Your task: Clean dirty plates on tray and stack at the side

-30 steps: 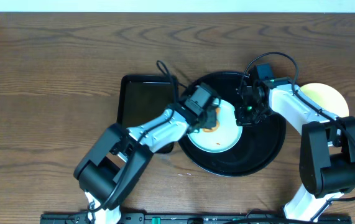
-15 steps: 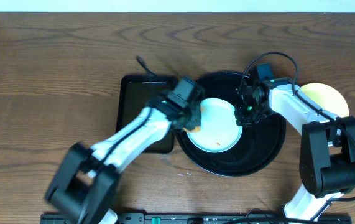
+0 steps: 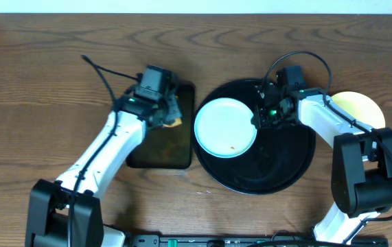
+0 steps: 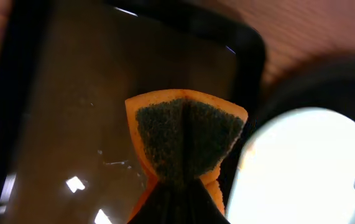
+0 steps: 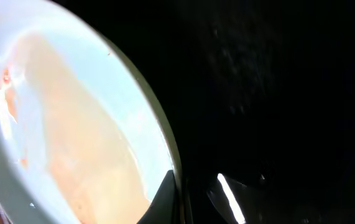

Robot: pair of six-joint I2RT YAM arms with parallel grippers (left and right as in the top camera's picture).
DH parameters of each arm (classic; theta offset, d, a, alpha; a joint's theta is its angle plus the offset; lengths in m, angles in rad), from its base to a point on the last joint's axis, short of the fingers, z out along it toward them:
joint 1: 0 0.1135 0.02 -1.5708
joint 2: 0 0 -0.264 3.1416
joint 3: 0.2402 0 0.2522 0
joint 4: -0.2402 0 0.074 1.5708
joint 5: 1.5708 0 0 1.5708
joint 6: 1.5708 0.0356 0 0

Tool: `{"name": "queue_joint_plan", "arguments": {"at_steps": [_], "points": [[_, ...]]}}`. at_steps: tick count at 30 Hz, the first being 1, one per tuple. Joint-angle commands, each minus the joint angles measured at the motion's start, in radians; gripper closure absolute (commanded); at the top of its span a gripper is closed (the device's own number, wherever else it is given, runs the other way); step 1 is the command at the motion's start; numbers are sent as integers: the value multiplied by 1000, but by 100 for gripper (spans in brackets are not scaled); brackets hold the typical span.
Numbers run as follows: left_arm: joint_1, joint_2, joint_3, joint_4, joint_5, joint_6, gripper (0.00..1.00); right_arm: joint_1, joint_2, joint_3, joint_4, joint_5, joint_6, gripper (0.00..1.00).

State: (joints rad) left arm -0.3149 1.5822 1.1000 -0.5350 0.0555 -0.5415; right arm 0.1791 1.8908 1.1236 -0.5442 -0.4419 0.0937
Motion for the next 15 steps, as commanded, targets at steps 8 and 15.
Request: {"name": "queue_joint_plan", "arguments": {"at_steps": [8, 15], "points": [[50, 2, -19, -14, -19, 18, 92, -26, -206, 2, 2, 66, -77, 99], [50, 2, -21, -14, -20, 18, 92, -5, -290, 2, -262, 257, -34, 99]]}}
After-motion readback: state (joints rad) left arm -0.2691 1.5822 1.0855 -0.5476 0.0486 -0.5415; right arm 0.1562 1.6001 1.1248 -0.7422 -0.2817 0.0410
